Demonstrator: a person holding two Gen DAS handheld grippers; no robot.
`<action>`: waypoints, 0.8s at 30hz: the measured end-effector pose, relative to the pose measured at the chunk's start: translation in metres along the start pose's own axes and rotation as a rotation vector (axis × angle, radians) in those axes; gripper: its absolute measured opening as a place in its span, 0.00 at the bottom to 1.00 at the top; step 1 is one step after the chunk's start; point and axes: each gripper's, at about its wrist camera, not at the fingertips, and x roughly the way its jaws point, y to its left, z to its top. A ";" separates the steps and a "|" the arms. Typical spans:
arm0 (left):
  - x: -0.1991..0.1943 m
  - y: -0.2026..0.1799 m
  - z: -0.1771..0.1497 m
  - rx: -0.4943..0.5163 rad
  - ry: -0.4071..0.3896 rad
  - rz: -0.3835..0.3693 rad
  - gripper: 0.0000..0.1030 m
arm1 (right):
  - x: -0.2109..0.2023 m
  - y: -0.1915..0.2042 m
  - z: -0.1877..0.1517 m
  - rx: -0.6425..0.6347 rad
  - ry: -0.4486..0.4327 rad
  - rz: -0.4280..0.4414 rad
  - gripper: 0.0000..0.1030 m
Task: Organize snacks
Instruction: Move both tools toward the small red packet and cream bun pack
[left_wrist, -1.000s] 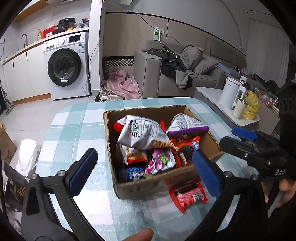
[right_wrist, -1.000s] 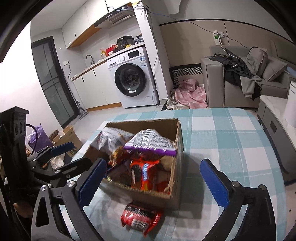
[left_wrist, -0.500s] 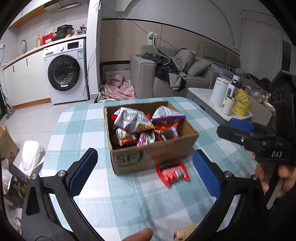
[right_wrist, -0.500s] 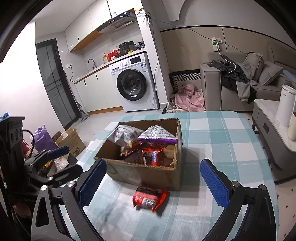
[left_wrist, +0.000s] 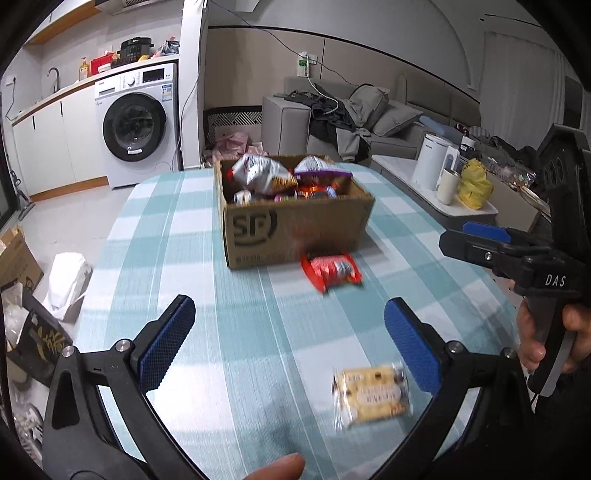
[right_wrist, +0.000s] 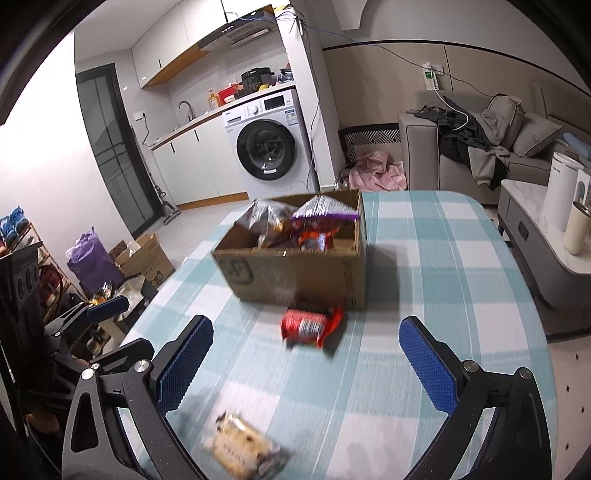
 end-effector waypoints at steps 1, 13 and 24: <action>-0.001 0.000 -0.004 -0.004 0.004 0.000 0.99 | -0.002 0.001 -0.006 -0.001 0.007 0.000 1.00; 0.017 -0.019 -0.047 0.007 0.102 -0.057 0.99 | -0.001 -0.002 -0.045 0.014 0.063 -0.016 1.00; 0.055 -0.042 -0.067 0.020 0.208 -0.111 0.99 | 0.030 -0.016 -0.053 0.051 0.123 -0.045 1.00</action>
